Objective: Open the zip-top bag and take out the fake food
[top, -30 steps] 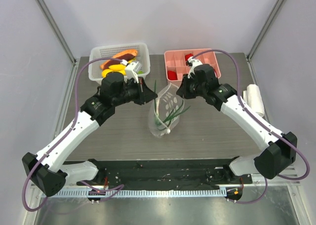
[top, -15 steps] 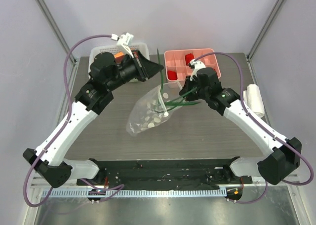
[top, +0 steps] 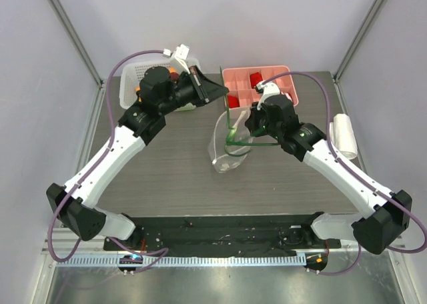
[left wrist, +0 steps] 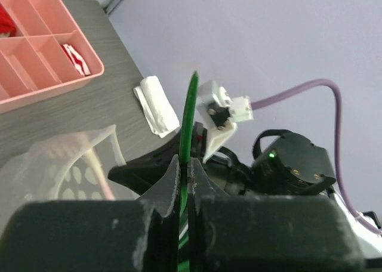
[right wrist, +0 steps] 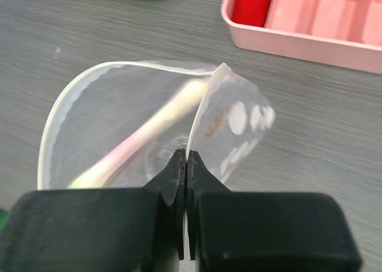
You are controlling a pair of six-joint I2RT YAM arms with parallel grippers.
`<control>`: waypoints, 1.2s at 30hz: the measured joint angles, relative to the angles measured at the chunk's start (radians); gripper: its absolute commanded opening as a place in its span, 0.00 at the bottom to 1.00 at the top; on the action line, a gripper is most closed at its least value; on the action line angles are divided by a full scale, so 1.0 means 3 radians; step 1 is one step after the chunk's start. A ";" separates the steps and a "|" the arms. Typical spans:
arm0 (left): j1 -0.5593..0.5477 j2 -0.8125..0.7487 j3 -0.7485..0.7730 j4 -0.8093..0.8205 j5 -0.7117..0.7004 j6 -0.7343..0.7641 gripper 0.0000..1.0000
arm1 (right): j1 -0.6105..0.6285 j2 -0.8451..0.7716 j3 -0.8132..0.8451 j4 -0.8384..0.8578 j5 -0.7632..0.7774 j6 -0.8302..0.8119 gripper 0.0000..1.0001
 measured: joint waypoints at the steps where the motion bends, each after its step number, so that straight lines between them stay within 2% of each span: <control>1: 0.0008 0.0014 0.0015 -0.0005 0.0060 -0.0006 0.00 | 0.0000 0.0020 0.0000 -0.0019 0.0064 0.0009 0.01; 6: 0.0123 -0.0020 0.0449 -0.0271 0.0118 0.0177 0.00 | -0.0014 0.0120 0.0003 -0.0140 0.0425 0.0086 0.01; 12: 0.0745 -0.0331 0.0635 -0.0360 0.0228 0.0245 0.00 | -0.0053 0.0272 0.0004 -0.0263 0.0607 0.0155 0.01; 17: 0.1095 -0.0229 0.1174 -0.0641 0.0108 0.0479 0.00 | -0.0058 0.0287 0.0004 -0.0300 0.0601 0.0169 0.01; 20: 0.1247 -0.0010 0.1536 -0.0792 -0.0136 0.0666 0.00 | -0.0058 0.0284 0.0004 -0.0308 0.0561 0.0179 0.01; 26: 0.1371 0.0666 0.1779 -0.0764 -0.0785 0.1186 0.00 | -0.0058 0.0249 0.0004 -0.0315 0.0402 0.0193 0.01; 31: 0.1387 0.1386 0.1784 -0.0590 -0.1129 0.1705 0.00 | -0.0058 0.0160 0.0004 -0.0318 0.0324 0.0192 0.01; 36: 0.1404 0.1896 0.1781 -0.0384 -0.1310 0.2225 0.00 | -0.0058 0.0144 0.0004 -0.0318 0.0247 0.0191 0.01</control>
